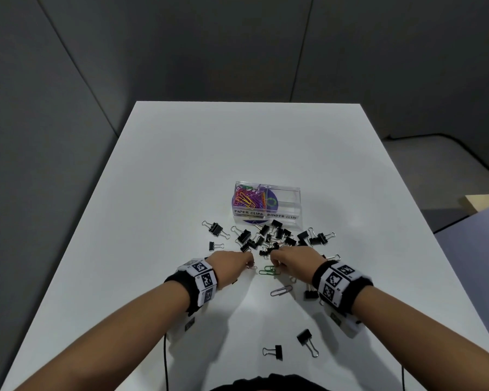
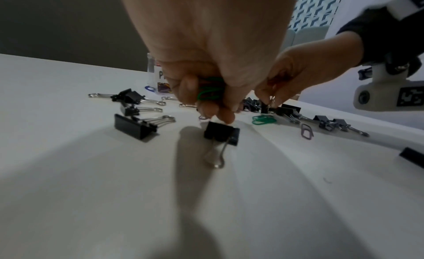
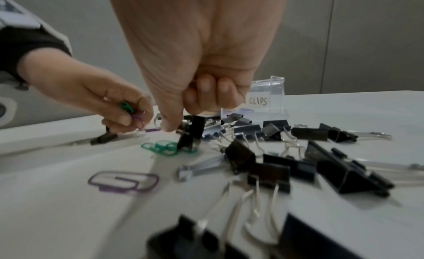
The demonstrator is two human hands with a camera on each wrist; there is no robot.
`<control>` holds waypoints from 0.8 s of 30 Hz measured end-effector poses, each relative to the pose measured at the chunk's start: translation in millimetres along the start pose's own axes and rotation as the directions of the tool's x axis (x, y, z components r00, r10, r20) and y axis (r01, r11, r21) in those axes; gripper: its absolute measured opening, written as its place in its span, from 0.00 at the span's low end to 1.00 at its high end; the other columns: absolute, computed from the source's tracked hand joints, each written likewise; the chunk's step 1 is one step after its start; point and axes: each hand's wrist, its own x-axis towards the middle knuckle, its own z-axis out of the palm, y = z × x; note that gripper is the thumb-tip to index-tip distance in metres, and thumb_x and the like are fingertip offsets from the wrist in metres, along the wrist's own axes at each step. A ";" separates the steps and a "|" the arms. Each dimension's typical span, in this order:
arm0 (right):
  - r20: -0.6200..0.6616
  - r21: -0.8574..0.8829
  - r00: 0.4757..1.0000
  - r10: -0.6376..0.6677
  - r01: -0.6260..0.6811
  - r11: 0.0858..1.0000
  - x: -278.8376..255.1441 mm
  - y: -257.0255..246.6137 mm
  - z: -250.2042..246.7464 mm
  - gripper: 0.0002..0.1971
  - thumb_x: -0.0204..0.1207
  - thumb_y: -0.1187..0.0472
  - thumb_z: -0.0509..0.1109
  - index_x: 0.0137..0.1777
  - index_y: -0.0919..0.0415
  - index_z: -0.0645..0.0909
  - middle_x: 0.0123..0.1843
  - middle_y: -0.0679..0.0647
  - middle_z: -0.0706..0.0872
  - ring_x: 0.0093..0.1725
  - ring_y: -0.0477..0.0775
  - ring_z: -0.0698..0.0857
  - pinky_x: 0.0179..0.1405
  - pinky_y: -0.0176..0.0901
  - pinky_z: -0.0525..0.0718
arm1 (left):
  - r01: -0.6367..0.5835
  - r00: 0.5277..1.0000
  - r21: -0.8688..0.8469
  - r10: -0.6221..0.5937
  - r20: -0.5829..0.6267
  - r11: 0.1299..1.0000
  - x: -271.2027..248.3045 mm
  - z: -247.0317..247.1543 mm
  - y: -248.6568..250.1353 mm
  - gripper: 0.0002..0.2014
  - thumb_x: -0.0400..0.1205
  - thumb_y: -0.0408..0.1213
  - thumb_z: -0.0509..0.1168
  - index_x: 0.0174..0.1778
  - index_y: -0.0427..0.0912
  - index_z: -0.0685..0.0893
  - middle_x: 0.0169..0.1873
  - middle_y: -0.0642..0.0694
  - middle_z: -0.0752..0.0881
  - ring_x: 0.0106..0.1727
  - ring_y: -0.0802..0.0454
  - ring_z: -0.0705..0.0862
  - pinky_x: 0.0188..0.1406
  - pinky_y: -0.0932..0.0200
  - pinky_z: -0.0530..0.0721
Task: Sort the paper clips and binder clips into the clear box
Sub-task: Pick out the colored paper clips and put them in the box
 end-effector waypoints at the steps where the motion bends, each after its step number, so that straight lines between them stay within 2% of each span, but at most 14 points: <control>1: -0.024 0.012 1.000 -0.002 0.002 1.000 -0.3 2.0 -2.7 0.06 0.80 0.61 0.62 0.54 0.59 0.77 0.54 0.55 0.84 0.51 0.59 0.83 0.39 0.43 0.71 | 0.002 1.000 -0.020 -0.002 0.000 1.000 -1.4 -1.8 -2.0 0.15 0.86 0.35 0.50 0.68 0.47 0.71 0.52 0.42 0.86 0.51 0.43 0.87 0.55 0.52 0.81; 4: -0.078 0.041 0.997 0.011 -0.008 0.999 -1.3 9.7 -11.0 0.06 0.81 0.59 0.62 0.52 0.58 0.77 0.53 0.52 0.85 0.49 0.57 0.84 0.38 0.40 0.72 | 0.024 1.000 -0.069 -0.023 0.013 0.997 -2.7 -7.4 -8.9 0.16 0.86 0.34 0.49 0.68 0.47 0.70 0.57 0.42 0.86 0.54 0.42 0.85 0.57 0.52 0.79; 8: -0.049 0.017 0.989 0.142 -0.142 0.990 -2.0 22.4 -21.1 0.07 0.82 0.57 0.59 0.52 0.58 0.76 0.51 0.54 0.85 0.44 0.56 0.82 0.40 0.44 0.77 | 0.045 0.999 -0.056 -0.046 -0.017 0.997 -1.3 -12.3 -15.7 0.11 0.87 0.39 0.48 0.61 0.39 0.70 0.52 0.36 0.85 0.42 0.43 0.78 0.49 0.51 0.78; 10: 0.003 -0.038 0.977 0.214 -0.214 0.976 -2.1 26.3 -24.5 0.05 0.82 0.60 0.58 0.51 0.59 0.75 0.50 0.56 0.84 0.44 0.57 0.81 0.39 0.43 0.75 | 0.065 0.998 -0.020 -0.065 -0.014 0.998 1.1 -13.3 -16.6 0.16 0.89 0.45 0.46 0.61 0.37 0.70 0.51 0.34 0.85 0.46 0.39 0.82 0.47 0.51 0.77; 12: 0.021 -0.026 0.967 0.252 -0.252 0.967 -3.0 24.1 -26.1 0.09 0.81 0.58 0.59 0.58 0.60 0.74 0.54 0.57 0.85 0.50 0.59 0.84 0.42 0.45 0.78 | 0.086 0.996 0.029 -0.086 -0.013 0.996 3.6 -13.8 -15.9 0.21 0.88 0.51 0.46 0.62 0.37 0.71 0.52 0.35 0.85 0.51 0.37 0.84 0.45 0.52 0.76; 15: 0.000 0.033 0.982 0.191 -0.191 0.981 -2.3 8.2 -22.4 0.15 0.80 0.50 0.62 0.62 0.58 0.74 0.57 0.54 0.86 0.55 0.57 0.84 0.50 0.46 0.80 | 0.111 0.994 0.115 -0.110 -0.021 0.987 8.4 -14.4 -14.2 0.23 0.87 0.52 0.48 0.61 0.35 0.73 0.54 0.35 0.86 0.54 0.36 0.84 0.49 0.49 0.79; 17: 0.036 0.014 0.991 0.131 -0.131 0.991 1.7 -6.6 -13.8 0.17 0.79 0.49 0.63 0.60 0.60 0.75 0.58 0.55 0.85 0.56 0.58 0.84 0.51 0.47 0.80 | 0.130 0.991 0.119 -0.130 -0.008 0.984 11.6 -13.7 -13.2 0.19 0.89 0.46 0.47 0.61 0.34 0.74 0.54 0.36 0.85 0.56 0.37 0.84 0.53 0.48 0.80; 20: 0.091 -0.003 0.986 0.143 -0.144 0.990 9.2 -20.0 -3.6 0.15 0.78 0.53 0.65 0.58 0.63 0.75 0.58 0.57 0.84 0.57 0.61 0.84 0.51 0.49 0.80 | 0.140 0.990 0.109 -0.139 -0.021 0.984 15.3 -11.3 -11.8 0.11 0.86 0.34 0.50 0.59 0.35 0.74 0.46 0.39 0.81 0.55 0.39 0.85 0.50 0.49 0.80; 21: 0.106 0.001 0.982 0.159 -0.160 0.987 11.4 -21.6 -2.8 0.14 0.78 0.55 0.65 0.58 0.63 0.75 0.58 0.58 0.84 0.57 0.62 0.84 0.51 0.50 0.81 | 0.146 0.989 0.116 -0.142 -0.040 0.982 15.1 -11.1 -10.9 0.10 0.86 0.34 0.52 0.58 0.36 0.75 0.46 0.40 0.82 0.54 0.39 0.85 0.48 0.50 0.80; 24: 0.168 0.001 0.967 0.190 -0.193 0.981 17.7 -24.0 -4.1 0.12 0.78 0.58 0.65 0.57 0.65 0.77 0.57 0.60 0.85 0.57 0.62 0.84 0.52 0.50 0.81 | 0.148 0.986 0.115 -0.138 -0.091 0.982 15.4 -8.7 -10.0 0.15 0.86 0.45 0.56 0.61 0.39 0.76 0.53 0.42 0.87 0.55 0.41 0.85 0.51 0.53 0.81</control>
